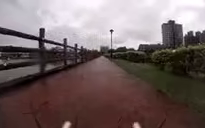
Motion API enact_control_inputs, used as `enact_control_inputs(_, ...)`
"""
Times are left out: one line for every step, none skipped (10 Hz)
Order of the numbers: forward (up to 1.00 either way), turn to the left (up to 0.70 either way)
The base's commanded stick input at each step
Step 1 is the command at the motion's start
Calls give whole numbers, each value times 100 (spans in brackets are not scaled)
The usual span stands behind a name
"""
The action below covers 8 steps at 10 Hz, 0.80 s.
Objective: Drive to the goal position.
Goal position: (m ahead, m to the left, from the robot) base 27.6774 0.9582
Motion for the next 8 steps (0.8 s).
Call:
enact_control_inputs(50,0)
enact_control_inputs(50,0)
enact_control_inputs(50,0)
enact_control_inputs(50,0)
enact_control_inputs(50,0)
enact_control_inputs(50,0)
enact_control_inputs(50,0)
enact_control_inputs(50,0)
